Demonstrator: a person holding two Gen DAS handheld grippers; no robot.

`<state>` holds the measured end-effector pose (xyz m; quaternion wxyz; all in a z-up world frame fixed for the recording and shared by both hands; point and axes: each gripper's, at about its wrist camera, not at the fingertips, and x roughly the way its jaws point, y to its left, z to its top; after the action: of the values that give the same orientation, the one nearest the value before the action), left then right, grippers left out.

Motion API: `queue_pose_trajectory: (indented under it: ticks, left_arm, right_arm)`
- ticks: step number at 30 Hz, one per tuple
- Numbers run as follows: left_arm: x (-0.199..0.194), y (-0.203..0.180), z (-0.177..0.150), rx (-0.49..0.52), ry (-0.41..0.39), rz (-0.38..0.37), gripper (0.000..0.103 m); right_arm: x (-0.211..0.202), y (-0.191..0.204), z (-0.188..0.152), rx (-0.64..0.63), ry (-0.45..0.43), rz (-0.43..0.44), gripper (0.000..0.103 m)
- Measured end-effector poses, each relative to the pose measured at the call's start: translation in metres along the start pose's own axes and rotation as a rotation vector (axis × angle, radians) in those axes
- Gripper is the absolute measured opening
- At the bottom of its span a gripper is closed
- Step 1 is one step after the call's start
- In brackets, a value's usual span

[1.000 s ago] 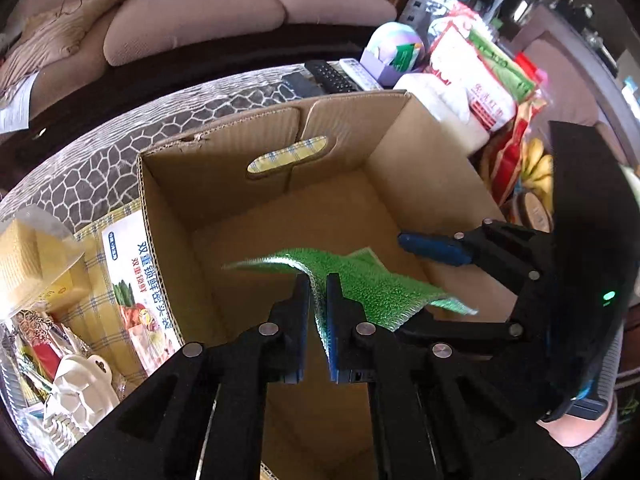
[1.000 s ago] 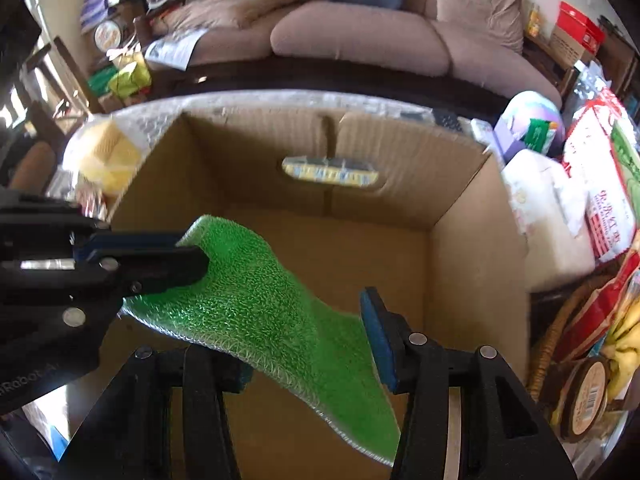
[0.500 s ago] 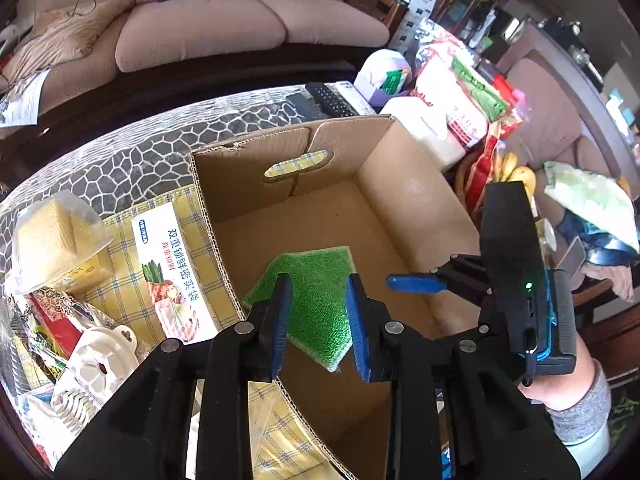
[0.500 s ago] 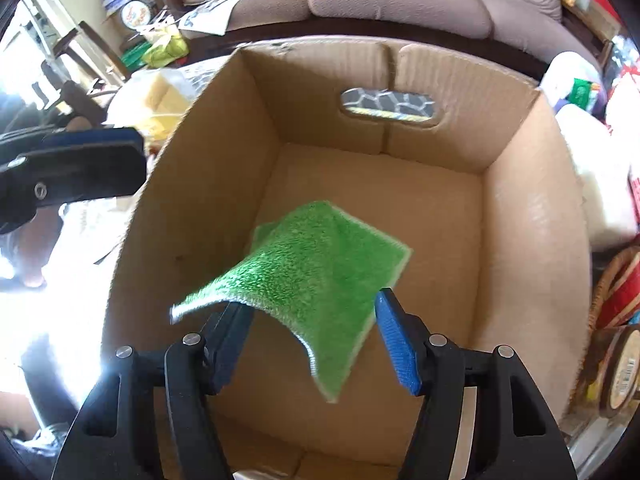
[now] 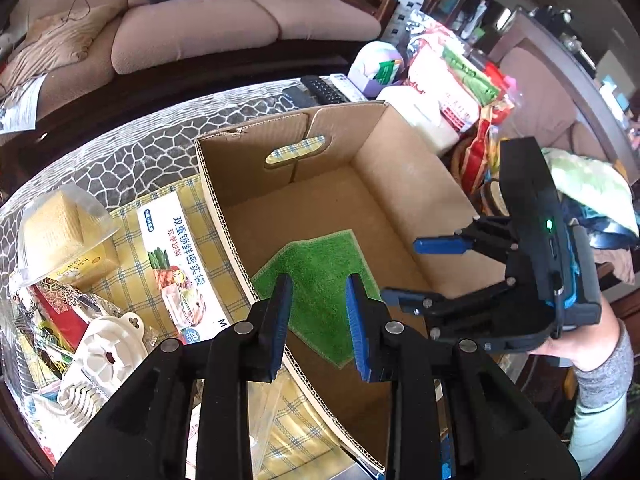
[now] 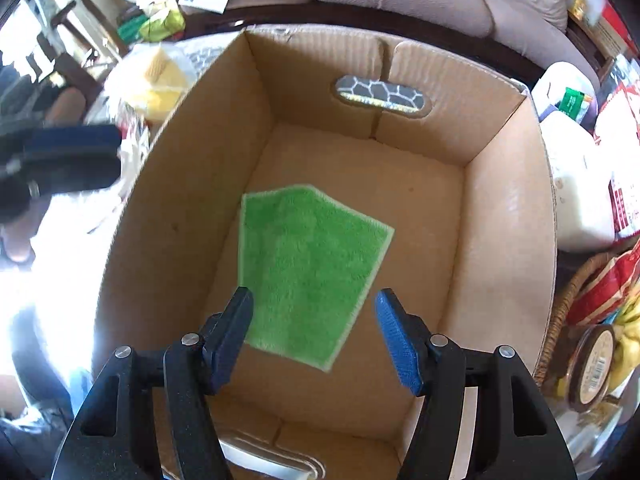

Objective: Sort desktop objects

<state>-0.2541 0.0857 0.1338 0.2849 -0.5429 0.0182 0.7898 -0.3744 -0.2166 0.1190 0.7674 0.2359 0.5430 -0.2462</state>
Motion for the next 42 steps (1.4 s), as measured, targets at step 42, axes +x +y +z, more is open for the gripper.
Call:
queue_pose_trajectory:
  ticks: [42]
  left_arm:
    - [-0.007,0.007,-0.022,0.072,-0.036,-0.138,0.046]
  right_arm:
    - [0.105,-0.017,0.105,-0.096,0.245,-0.178,0.080]
